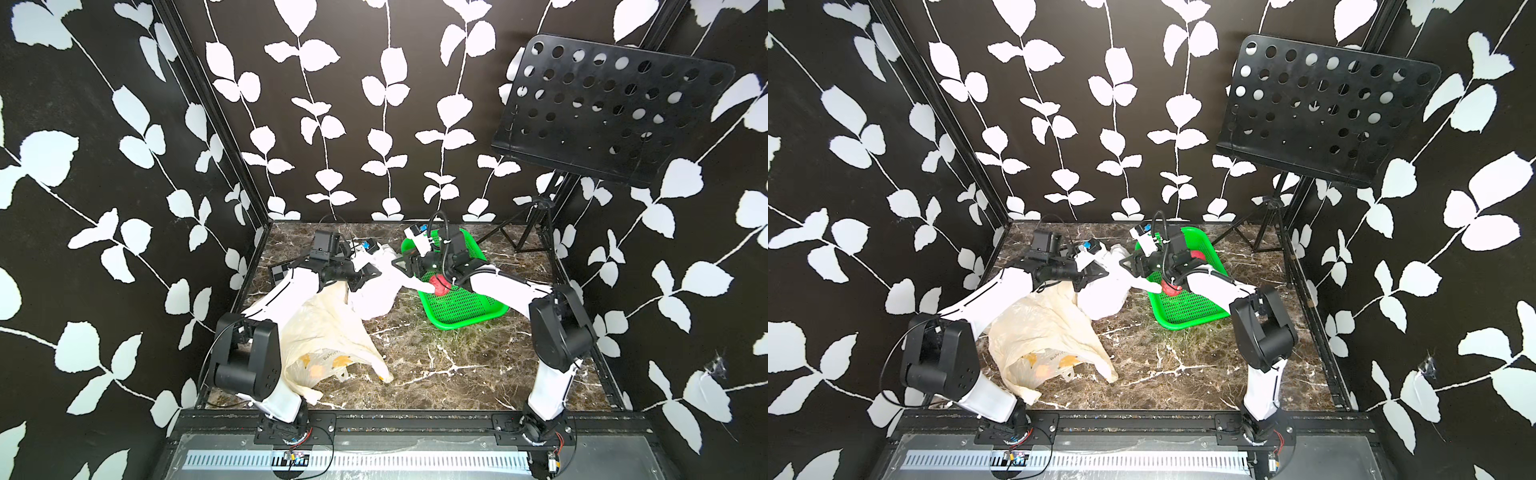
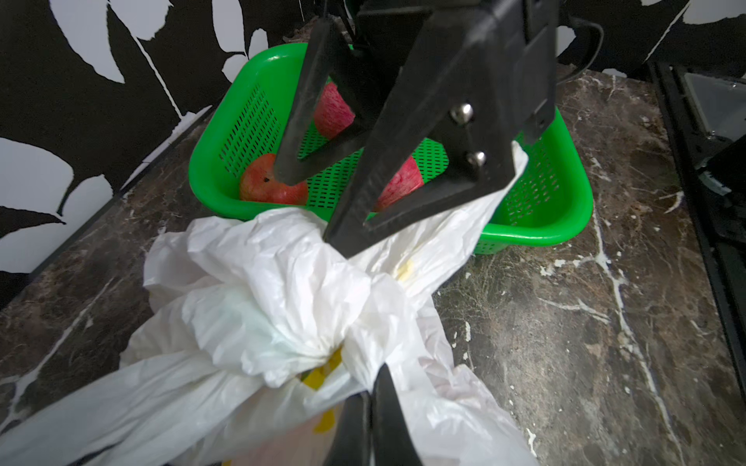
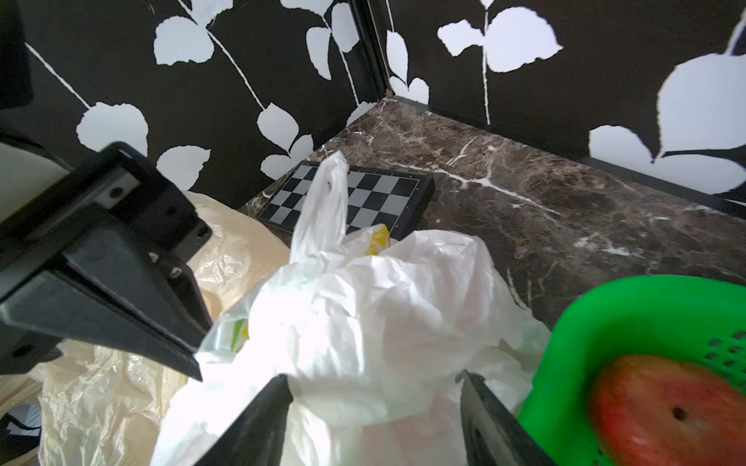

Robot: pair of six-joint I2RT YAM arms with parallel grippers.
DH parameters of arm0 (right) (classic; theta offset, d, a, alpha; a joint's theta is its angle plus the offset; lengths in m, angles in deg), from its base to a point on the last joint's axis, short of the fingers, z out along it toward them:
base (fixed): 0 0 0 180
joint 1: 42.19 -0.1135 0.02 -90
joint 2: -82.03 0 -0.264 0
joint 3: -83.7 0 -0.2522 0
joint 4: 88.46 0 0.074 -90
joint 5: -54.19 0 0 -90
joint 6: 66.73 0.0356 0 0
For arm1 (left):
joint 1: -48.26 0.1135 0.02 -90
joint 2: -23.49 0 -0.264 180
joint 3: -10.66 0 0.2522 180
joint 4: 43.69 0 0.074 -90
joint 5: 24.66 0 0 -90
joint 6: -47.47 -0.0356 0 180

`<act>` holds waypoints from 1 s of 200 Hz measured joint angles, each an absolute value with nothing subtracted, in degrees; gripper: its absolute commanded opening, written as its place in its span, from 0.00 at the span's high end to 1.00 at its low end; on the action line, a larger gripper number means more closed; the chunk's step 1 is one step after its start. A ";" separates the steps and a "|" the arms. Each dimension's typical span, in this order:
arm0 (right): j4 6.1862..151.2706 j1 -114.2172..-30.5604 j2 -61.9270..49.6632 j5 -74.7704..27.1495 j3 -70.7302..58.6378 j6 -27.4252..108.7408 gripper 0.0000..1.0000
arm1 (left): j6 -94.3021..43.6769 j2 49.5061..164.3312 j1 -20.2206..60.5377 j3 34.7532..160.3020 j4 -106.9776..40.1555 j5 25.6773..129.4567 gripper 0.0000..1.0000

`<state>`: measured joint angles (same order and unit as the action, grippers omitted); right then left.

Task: Untie the knot of a plastic bag & take out the apple
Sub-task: Untie the plastic bag at the center of the board.

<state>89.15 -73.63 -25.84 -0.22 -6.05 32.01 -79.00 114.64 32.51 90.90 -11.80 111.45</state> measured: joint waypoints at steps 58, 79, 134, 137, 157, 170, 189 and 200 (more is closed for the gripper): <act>90.95 -74.68 -30.48 3.22 -1.41 33.69 0.87 | -77.93 115.32 32.58 90.75 -12.96 112.25 1.00; 91.30 -74.72 -30.39 3.35 -1.90 34.37 1.00 | -77.06 115.32 32.58 89.85 -14.55 112.14 1.00; 90.99 -74.66 -25.01 -5.57 -7.47 38.28 1.00 | -76.01 114.64 32.66 86.44 -17.83 110.31 0.99; 91.06 -74.59 -24.53 -6.55 -7.82 38.63 1.00 | -75.94 114.43 32.71 86.11 -17.94 110.16 0.99; 91.49 -73.43 -20.82 -11.89 -10.53 41.56 1.00 | -74.80 112.50 33.38 83.84 -19.14 108.95 0.99; 91.58 -72.73 -18.39 -15.52 -11.99 42.93 1.00 | -73.62 110.75 34.26 81.83 -20.78 108.19 0.99; 91.67 -71.86 -15.61 -18.62 -13.30 43.52 1.00 | -71.96 107.82 35.50 78.70 -23.38 107.10 0.99; 92.21 -71.79 -14.94 -17.72 -13.48 42.87 0.85 | -71.11 106.71 35.98 77.59 -24.76 107.16 0.99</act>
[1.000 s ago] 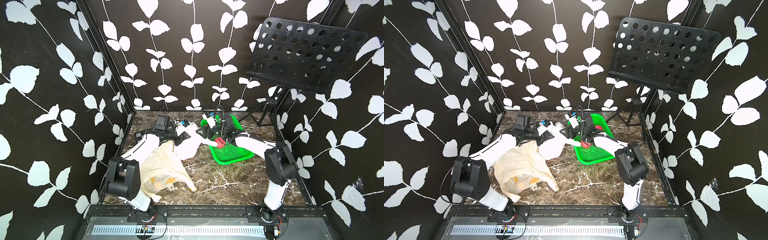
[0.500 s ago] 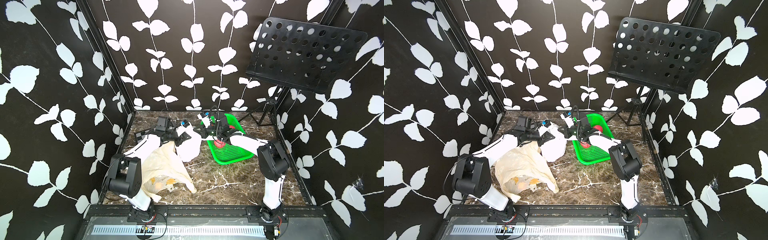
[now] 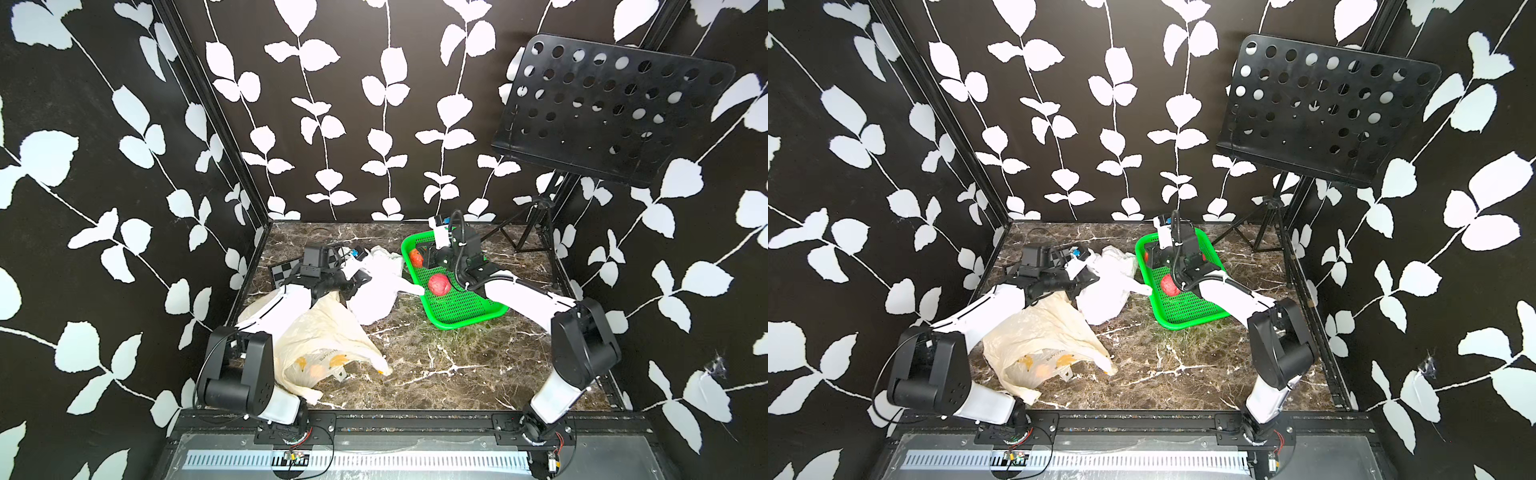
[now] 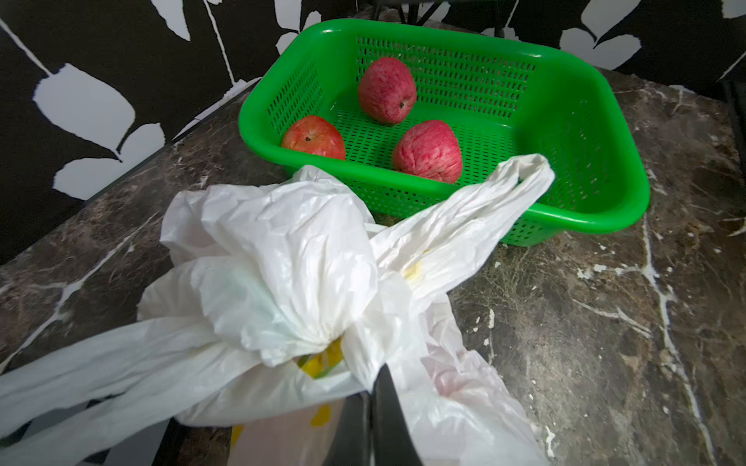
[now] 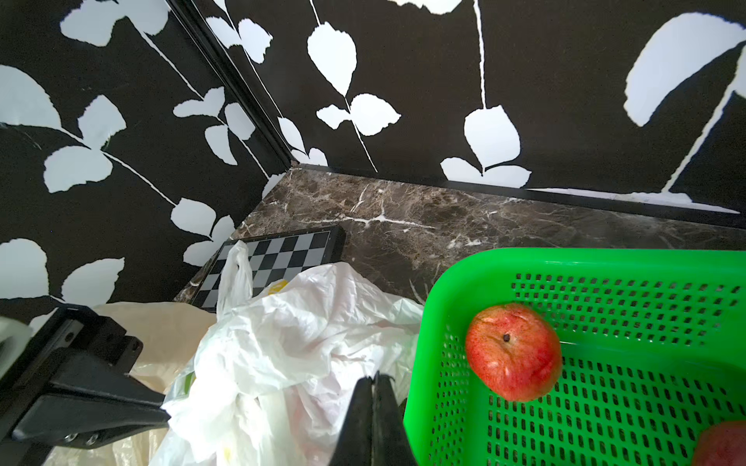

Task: Untie the knot of a plastic bag & take out the apple
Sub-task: Untie the plastic bag at the center of the board.

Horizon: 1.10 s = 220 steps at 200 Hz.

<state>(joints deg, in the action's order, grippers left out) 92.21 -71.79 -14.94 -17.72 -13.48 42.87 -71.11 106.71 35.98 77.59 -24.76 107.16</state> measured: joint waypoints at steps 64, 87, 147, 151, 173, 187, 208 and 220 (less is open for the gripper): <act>93.37 -74.35 -24.53 -5.35 -5.61 37.08 0.19 | -69.27 107.58 35.96 77.26 -28.56 112.41 0.99; 92.10 -76.16 -28.01 -2.75 -2.07 36.16 0.19 | -69.30 107.61 35.98 77.26 -28.58 113.08 0.99; 90.31 -78.20 -31.48 1.45 1.06 36.29 0.67 | -69.30 107.93 35.92 77.26 -28.61 113.50 0.99; 90.33 -78.20 -31.44 1.42 0.95 36.20 0.70 | -69.27 107.93 35.92 77.26 -28.61 113.48 0.99; 90.12 -78.22 -30.91 0.72 -0.15 36.44 0.89 | -69.21 107.93 35.92 77.24 -28.63 113.04 0.99; 89.90 -78.31 -30.52 -0.32 -0.80 36.84 1.00 | -69.03 107.93 35.85 77.09 -28.96 112.71 0.99; 89.92 -78.35 -29.12 -2.95 -2.38 38.04 1.00 | -68.82 107.93 35.81 76.63 -29.48 112.34 0.99; 90.01 -78.26 -28.09 -4.72 -3.23 39.26 1.00 | -68.62 107.93 35.77 76.32 -29.98 111.90 1.00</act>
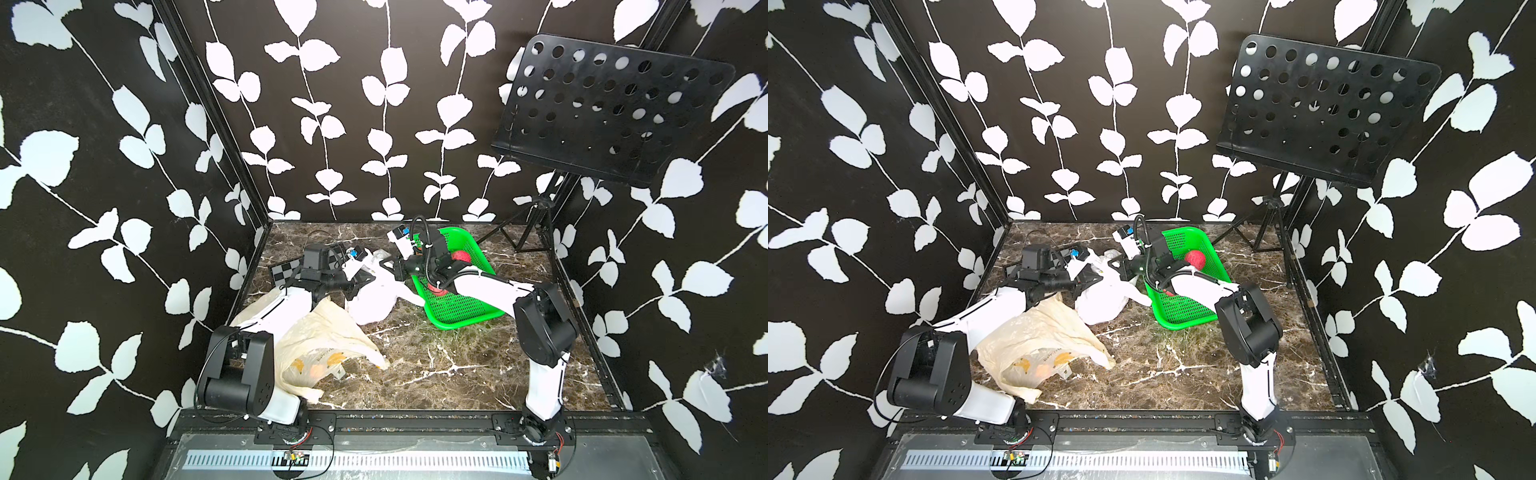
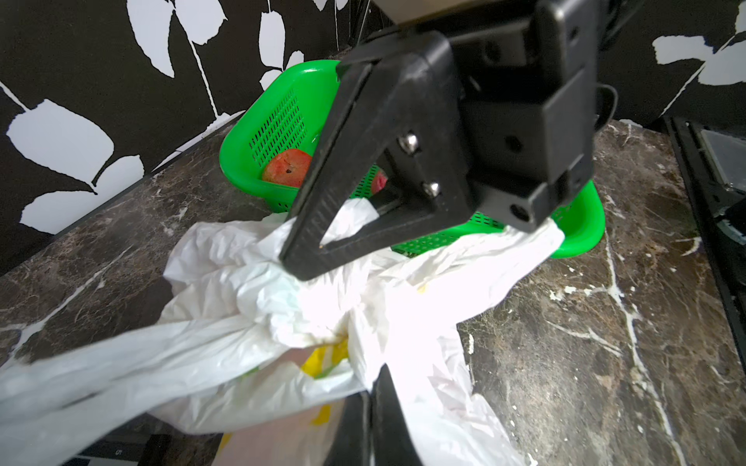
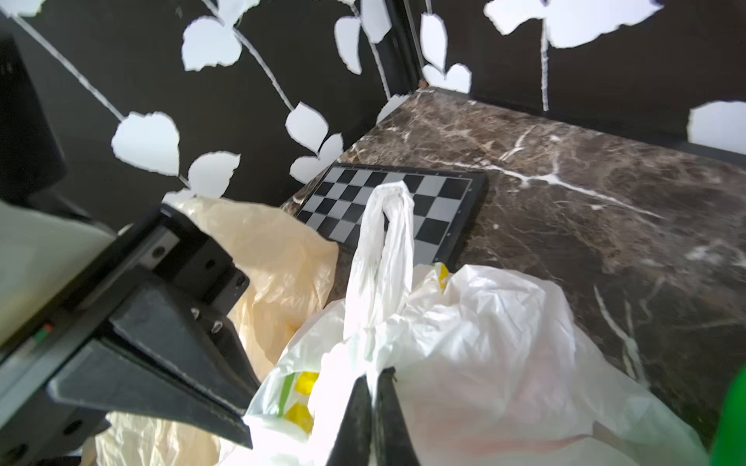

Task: Untie the knot of a plastic bag & take out the apple
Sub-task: Untie the plastic bag at the center of the board.

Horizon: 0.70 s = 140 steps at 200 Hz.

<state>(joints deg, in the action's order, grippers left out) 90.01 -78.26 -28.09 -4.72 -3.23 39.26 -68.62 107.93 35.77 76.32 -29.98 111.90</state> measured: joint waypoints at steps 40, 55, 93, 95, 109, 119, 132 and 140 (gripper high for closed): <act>90.86 -76.64 -23.44 -11.17 -6.88 46.80 1.00 | -67.55 107.54 35.55 75.12 -32.63 109.74 1.00; 91.54 -75.38 -21.86 -13.11 -8.56 49.71 1.00 | -66.67 106.67 35.66 74.03 -34.29 108.47 0.99; 93.81 -72.23 -20.29 -16.59 -11.38 55.72 1.00 | -63.72 104.02 36.86 71.14 -37.61 105.72 0.82; 93.90 -72.12 -20.29 -16.83 -11.45 55.94 1.00 | -63.48 104.00 36.88 71.14 -37.59 105.72 0.80; 94.90 -71.44 -20.29 -17.61 -11.77 57.27 1.00 | -62.37 103.93 37.23 71.16 -37.61 105.35 0.68; 95.49 -71.33 -20.29 -17.88 -11.77 57.97 1.00 | -61.62 103.93 37.21 71.14 -37.57 104.89 0.60; 96.32 -71.46 -20.29 -18.64 -11.77 58.74 1.00 | -60.79 103.76 36.88 71.16 -37.55 103.82 0.52; 96.63 -71.73 -20.29 -19.10 -11.77 58.95 1.00 | -60.47 103.32 36.16 71.16 -37.37 102.57 0.50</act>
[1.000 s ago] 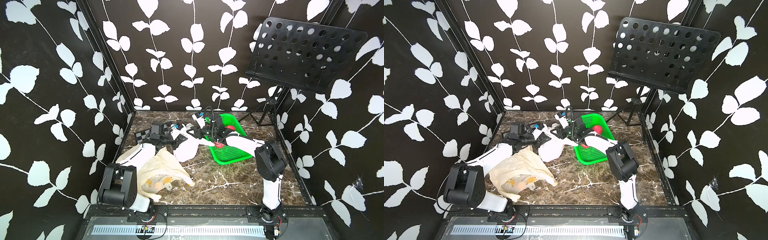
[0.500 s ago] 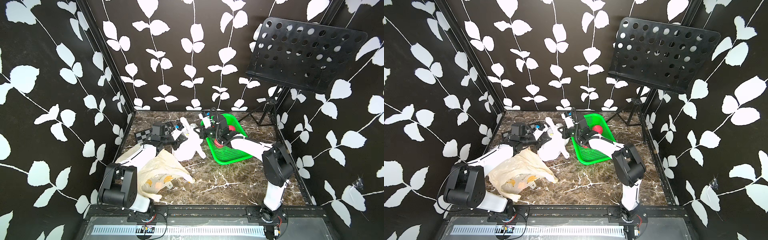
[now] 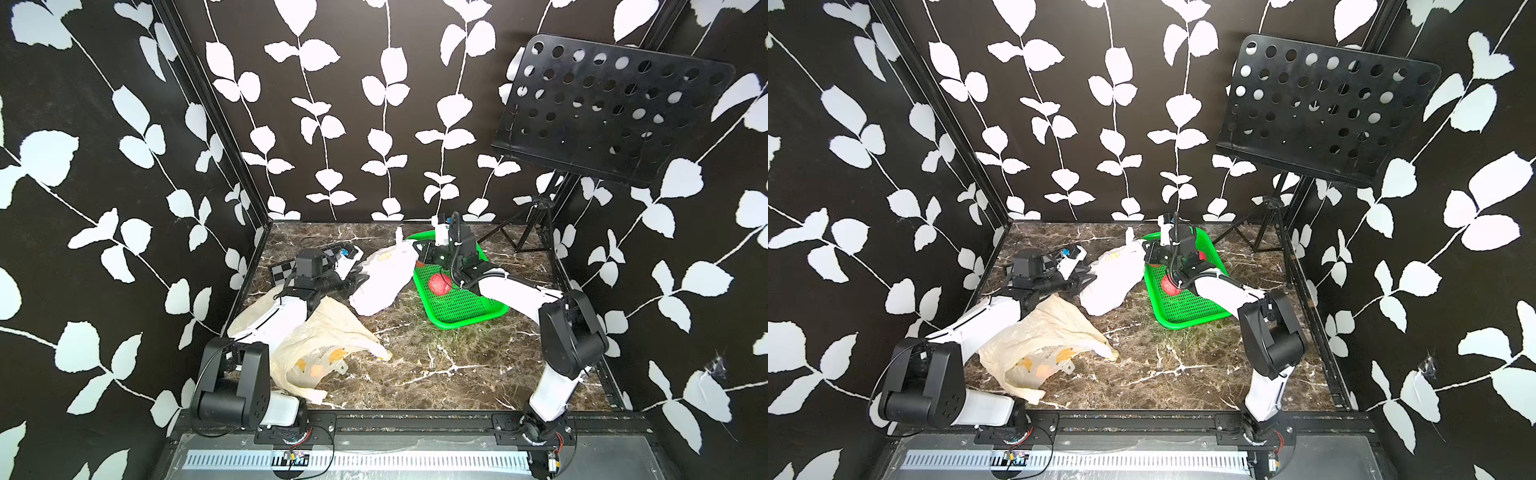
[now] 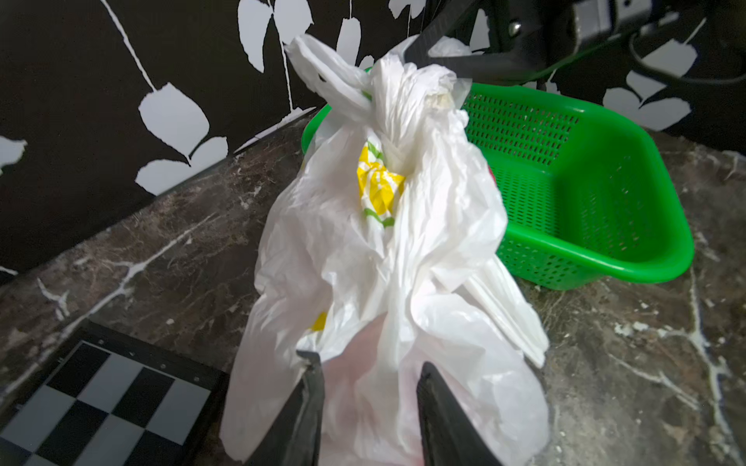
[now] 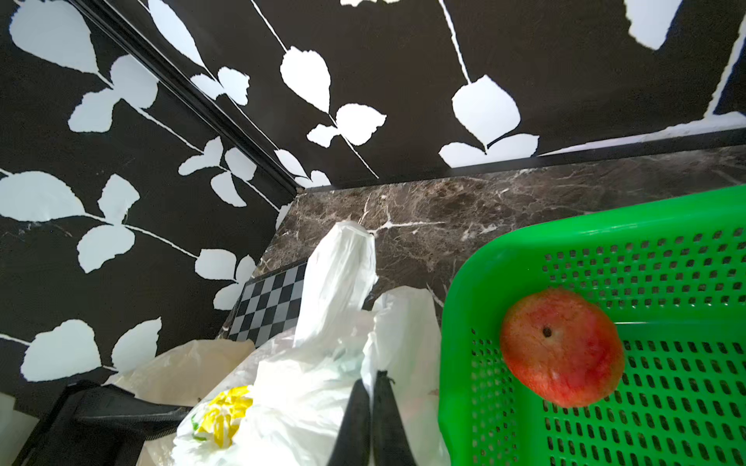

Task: Untie the knot of a plastic bag & take out the apple
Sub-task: Untie the plastic bag at the center of the board.

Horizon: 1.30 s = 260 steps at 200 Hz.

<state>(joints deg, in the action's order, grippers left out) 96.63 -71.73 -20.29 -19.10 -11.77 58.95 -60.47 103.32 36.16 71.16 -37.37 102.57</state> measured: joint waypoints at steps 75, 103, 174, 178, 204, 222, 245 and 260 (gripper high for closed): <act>97.31 -75.11 -20.29 -21.92 -11.77 59.94 1.00 | -62.63 99.26 24.75 79.54 -30.44 89.22 0.47; 97.59 -75.44 -20.29 -21.94 -11.77 60.59 1.00 | -64.68 102.45 21.93 84.63 -27.10 85.52 0.48; 98.22 -75.57 -20.29 -22.09 -11.77 61.38 1.00 | -66.63 110.69 20.68 89.11 -20.28 81.83 0.88; 98.18 -75.57 -20.29 -22.16 -11.77 61.34 1.00 | -66.72 110.69 20.68 89.11 -20.24 81.63 0.89; 98.12 -75.55 -20.29 -23.45 -11.91 60.18 1.00 | -65.80 109.29 20.84 87.80 -22.16 80.74 0.97; 98.49 -75.27 -20.29 -23.60 -12.80 59.96 1.00 | -64.12 106.19 21.91 84.78 -24.08 81.20 1.00; 99.54 -74.31 -19.88 -22.97 -14.94 60.13 1.00 | -60.20 101.38 26.48 79.60 -27.97 84.15 1.00; 100.13 -73.47 -19.42 -22.16 -15.88 60.07 0.95 | -57.56 98.82 30.06 76.06 -30.90 86.62 1.00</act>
<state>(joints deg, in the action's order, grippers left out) 100.13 -73.47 -19.42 -22.16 -15.88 60.07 -57.56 98.82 30.06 76.06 -30.90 86.62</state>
